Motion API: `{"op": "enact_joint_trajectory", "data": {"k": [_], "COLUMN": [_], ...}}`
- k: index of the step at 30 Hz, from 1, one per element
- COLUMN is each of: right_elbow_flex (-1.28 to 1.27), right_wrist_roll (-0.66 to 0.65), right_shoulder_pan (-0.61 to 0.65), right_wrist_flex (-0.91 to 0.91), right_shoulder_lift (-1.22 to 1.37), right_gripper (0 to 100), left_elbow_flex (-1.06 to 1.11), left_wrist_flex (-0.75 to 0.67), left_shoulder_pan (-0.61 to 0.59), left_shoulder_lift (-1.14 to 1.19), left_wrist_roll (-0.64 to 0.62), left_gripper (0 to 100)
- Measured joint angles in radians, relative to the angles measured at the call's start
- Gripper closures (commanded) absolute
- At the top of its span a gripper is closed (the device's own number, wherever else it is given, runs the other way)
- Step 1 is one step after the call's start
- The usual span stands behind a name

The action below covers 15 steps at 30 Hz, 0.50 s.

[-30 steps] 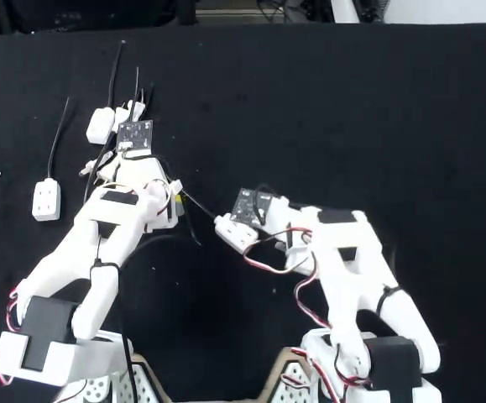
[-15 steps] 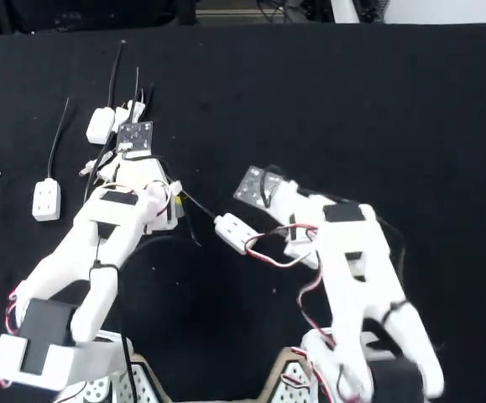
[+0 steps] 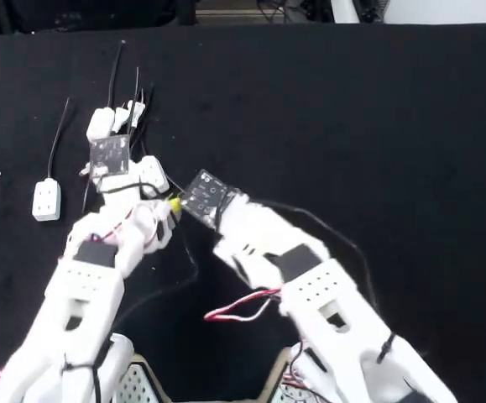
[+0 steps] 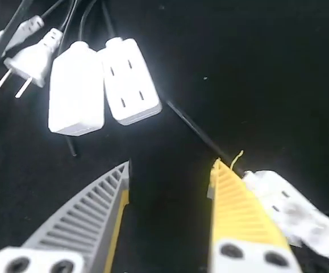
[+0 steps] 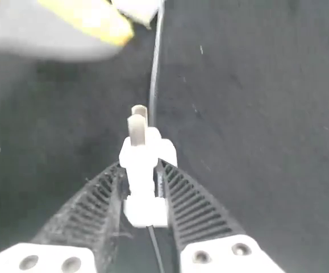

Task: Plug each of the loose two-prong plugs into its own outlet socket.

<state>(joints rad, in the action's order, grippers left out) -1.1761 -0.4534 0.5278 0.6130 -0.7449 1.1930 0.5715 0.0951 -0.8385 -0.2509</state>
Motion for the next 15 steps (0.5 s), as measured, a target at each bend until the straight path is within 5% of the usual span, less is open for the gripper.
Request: {"op": "enact_joint_trajectory", "data": {"k": [8,15], "right_elbow_flex": [-0.020,-0.058], "right_wrist_roll": [0.193,0.216], "right_shoulder_pan": [0.132,0.180], "right_wrist_flex": [-0.153,-0.209], "right_shoulder_lift": [0.078,0.069], "right_gripper": [98.8,98.8], "left_elbow_flex": [0.130,0.232], "left_wrist_flex": [0.000,0.000], "left_shoulder_pan": [0.002,0.008], "left_shoulder_lift": [-0.273,-0.482], "left_wrist_roll": [-0.043,-0.043], "left_gripper": [78,78]}}
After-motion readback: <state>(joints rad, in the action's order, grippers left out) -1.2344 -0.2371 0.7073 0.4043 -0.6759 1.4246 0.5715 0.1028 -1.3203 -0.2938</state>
